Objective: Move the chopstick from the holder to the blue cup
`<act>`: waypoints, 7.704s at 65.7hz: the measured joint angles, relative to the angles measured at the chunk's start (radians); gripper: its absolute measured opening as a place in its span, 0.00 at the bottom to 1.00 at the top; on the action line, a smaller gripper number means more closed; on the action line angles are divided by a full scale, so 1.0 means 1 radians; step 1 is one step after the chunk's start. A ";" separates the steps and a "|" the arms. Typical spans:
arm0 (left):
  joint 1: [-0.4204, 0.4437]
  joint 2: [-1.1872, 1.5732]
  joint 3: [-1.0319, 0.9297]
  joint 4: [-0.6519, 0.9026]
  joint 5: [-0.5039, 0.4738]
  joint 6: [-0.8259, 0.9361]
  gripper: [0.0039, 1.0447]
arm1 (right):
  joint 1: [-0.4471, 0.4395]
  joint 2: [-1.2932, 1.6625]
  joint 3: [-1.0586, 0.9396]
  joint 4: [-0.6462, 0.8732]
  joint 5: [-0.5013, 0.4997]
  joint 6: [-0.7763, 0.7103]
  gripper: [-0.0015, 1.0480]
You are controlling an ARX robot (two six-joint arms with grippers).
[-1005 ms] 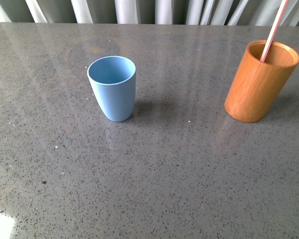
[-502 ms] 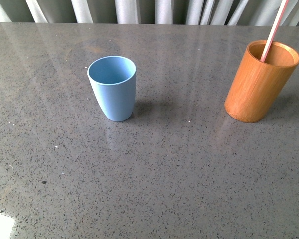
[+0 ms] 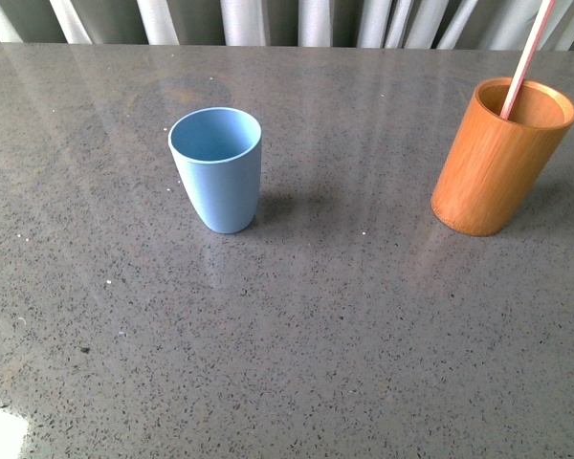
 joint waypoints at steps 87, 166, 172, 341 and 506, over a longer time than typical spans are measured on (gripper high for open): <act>0.001 -0.319 0.000 -0.337 0.000 0.002 0.91 | 0.000 0.000 0.000 0.000 0.000 0.000 0.91; 0.001 -0.319 0.000 -0.337 0.000 0.002 0.92 | 0.093 1.602 0.902 0.296 -0.040 0.070 0.91; 0.001 -0.319 0.000 -0.337 0.000 0.002 0.92 | 0.098 1.639 0.954 0.277 -0.033 0.076 0.91; 0.001 -0.319 0.000 -0.337 0.000 0.002 0.92 | 0.098 1.807 1.130 0.238 0.003 0.087 0.02; 0.001 -0.319 0.000 -0.337 0.000 0.002 0.92 | 0.600 1.928 1.344 0.312 0.219 0.367 0.02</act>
